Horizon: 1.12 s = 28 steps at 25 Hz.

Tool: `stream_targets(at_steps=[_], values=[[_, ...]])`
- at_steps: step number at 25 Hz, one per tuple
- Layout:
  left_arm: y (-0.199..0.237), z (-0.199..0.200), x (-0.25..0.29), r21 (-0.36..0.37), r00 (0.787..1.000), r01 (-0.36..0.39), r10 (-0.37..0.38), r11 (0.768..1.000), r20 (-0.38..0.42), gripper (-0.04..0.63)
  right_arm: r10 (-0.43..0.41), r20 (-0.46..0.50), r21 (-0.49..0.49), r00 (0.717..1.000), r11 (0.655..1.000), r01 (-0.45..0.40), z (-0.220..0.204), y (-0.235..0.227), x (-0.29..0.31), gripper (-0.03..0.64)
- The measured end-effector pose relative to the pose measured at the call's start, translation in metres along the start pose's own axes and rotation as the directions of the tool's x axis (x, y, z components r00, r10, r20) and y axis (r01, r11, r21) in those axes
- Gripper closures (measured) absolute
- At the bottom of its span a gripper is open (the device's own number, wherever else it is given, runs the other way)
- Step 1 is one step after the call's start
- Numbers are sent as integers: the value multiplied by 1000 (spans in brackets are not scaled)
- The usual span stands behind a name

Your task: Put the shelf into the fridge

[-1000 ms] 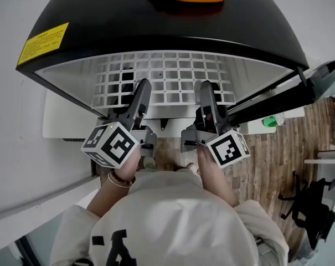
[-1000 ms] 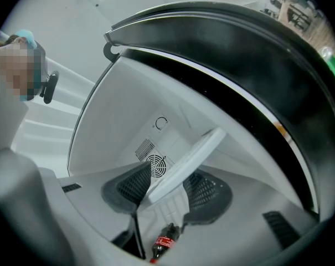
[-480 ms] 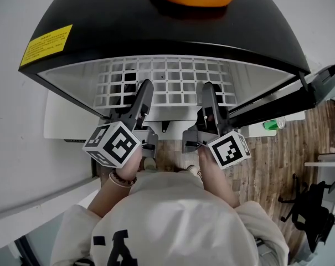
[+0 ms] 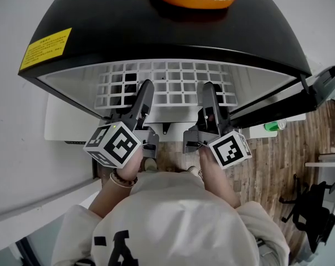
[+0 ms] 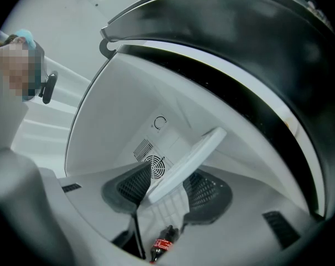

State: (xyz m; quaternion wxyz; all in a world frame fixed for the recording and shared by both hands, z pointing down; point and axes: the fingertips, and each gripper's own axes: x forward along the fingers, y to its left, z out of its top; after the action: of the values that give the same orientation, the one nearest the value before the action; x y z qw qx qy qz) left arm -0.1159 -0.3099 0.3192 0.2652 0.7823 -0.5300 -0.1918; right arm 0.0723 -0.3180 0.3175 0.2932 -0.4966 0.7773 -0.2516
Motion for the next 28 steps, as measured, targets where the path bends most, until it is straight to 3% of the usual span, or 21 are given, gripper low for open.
stream_targets(at_steps=[12, 28], values=[[2, 2, 5, 0, 1000, 0, 0, 1000, -3, 410, -30, -1, 5, 1000, 1000, 30, -1, -6, 3, 423], [6, 5, 13, 1, 1000, 5, -5, 1000, -3, 411, 25, 11, -7, 1000, 1000, -25, 2, 1, 18, 423]])
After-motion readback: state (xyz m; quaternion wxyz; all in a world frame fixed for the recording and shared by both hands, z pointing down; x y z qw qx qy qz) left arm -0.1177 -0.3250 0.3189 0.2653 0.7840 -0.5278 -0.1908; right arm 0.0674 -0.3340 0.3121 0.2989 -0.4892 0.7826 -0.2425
